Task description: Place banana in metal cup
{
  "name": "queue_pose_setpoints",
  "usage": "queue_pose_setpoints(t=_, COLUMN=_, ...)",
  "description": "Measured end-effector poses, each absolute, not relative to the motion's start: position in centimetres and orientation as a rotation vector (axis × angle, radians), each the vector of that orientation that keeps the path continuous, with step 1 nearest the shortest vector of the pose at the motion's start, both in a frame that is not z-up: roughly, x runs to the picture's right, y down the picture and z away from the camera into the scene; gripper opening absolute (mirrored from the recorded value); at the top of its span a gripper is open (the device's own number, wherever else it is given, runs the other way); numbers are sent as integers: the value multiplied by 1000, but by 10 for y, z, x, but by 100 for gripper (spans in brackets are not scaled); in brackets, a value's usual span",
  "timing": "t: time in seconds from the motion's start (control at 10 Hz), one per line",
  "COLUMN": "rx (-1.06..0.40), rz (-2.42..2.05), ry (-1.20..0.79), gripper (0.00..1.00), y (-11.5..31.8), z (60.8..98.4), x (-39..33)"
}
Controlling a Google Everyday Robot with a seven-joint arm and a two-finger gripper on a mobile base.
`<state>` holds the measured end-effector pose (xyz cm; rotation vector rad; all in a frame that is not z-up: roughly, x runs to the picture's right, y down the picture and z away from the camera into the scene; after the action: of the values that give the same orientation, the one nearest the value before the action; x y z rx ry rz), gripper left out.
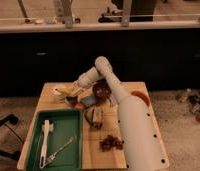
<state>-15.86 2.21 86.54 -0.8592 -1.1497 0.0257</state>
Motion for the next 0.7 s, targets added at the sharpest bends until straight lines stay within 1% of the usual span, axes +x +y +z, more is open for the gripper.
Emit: queue_pose_setpoints(t=0.7, rx=-891, rz=59, ry=-1167, gripper=2, y=26, z=874, x=-160)
